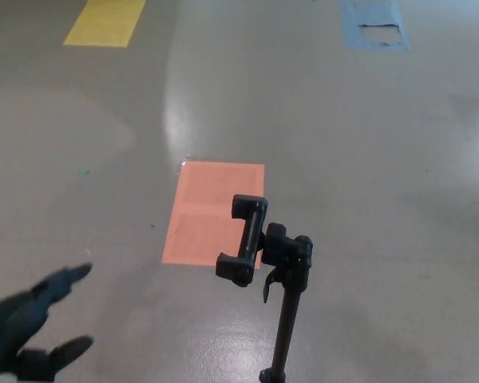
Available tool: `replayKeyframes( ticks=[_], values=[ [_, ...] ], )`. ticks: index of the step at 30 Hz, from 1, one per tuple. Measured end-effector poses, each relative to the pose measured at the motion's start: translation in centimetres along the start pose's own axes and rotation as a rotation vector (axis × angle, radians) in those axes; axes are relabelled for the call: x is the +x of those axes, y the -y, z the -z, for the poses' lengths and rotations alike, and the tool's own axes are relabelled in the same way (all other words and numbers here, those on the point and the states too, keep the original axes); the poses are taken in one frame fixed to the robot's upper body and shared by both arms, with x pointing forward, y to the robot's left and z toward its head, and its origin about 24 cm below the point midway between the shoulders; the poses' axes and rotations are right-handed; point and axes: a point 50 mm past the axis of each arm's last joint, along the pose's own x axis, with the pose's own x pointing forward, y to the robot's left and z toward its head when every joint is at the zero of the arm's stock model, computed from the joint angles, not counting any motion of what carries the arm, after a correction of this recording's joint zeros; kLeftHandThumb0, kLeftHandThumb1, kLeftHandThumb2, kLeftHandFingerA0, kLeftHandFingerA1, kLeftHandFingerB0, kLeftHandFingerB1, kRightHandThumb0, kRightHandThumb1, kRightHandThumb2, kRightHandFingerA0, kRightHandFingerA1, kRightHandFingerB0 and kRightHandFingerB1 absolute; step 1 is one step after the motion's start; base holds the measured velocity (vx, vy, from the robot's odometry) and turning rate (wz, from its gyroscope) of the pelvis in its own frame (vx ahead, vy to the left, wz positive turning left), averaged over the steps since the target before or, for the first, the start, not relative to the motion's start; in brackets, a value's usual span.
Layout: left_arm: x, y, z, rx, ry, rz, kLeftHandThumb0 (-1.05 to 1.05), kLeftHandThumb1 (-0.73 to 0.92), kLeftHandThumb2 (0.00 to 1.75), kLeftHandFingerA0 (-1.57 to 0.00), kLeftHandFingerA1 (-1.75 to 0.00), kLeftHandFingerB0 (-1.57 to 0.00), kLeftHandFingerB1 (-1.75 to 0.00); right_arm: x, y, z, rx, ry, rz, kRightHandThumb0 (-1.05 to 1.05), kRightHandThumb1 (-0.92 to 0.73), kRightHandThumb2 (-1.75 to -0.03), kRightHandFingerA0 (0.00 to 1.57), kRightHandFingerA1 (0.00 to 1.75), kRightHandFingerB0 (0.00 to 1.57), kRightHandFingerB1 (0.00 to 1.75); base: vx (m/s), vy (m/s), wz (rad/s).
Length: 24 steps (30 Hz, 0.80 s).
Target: The robot uses its left hand to grab the top of a phone stand kept on the floor and tilt it upwards to adjust its angle
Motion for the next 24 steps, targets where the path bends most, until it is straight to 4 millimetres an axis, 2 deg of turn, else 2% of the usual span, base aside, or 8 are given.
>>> replayKeyframes(
  ticks=[3,6,9,11,12,18,24],
  values=[
    [0.4,-1.1,-1.5,0.051,0.078,-0.025,-0.86,0.57,0.87,-0.09,-0.37,-0.07,-0.27,0.0,0.2,-0.3,-0.001,0.008,0.003,-0.67,-0.8,-0.64,0.18,0.35,0.21,0.3,0.0,0.0,0.0],
    [0.9,-2.5,-3.8,0.125,0.184,-0.054,-0.82,0.55,0.9,-0.12,-0.41,-0.03,-0.2,0.1,0.3,-0.7,-0.001,0.016,0.006,-0.67,-0.82,-0.65,0.18,0.36,0.21,0.3,0.0,0.0,0.0],
    [1.3,-3.5,-6.3,0.207,0.297,-0.074,-0.81,0.55,0.9,-0.12,-0.42,-0.02,-0.21,0.1,0.5,-0.9,-0.001,0.022,0.008,-0.68,-0.81,-0.65,0.19,0.36,0.21,0.3,0.0,0.0,0.0],
    [1.5,-3.8,-6.9,0.229,0.324,-0.079,-0.83,0.55,0.9,-0.13,-0.42,-0.03,-0.23,0.1,0.5,-1.0,-0.002,0.023,0.008,-0.68,-0.81,-0.65,0.19,0.35,0.22,0.3,0.0,0.0,0.0],
    [1.7,-4.3,-8.2,0.27,0.377,-0.09,-0.8,0.52,0.87,-0.14,-0.41,-0.05,-0.25,0.1,0.5,-0.9,-0.002,0.022,0.009,-0.67,-0.8,-0.64,0.18,0.35,0.22,0.3,0.0,0.0,0.0],
    [2.4,-5.1,-11.7,0.394,0.514,-0.108,-0.8,0.53,0.91,-0.12,-0.38,-0.01,-0.23,0.1,0.8,-1.0,-0.003,0.023,0.013,-0.67,-0.82,-0.64,0.21,0.35,0.23,0.31,0.0,0.0,0.0],
    [3.2,-5.2,-14.1,0.511,0.6,-0.1,-0.84,0.57,0.92,-0.12,-0.34,0.0,-0.16,0.0,1.6,-1.5,-0.01,0.029,0.025,-0.66,-0.81,-0.64,0.18,0.34,0.22,0.3,0.0,0.0,0.0]
  ],
)
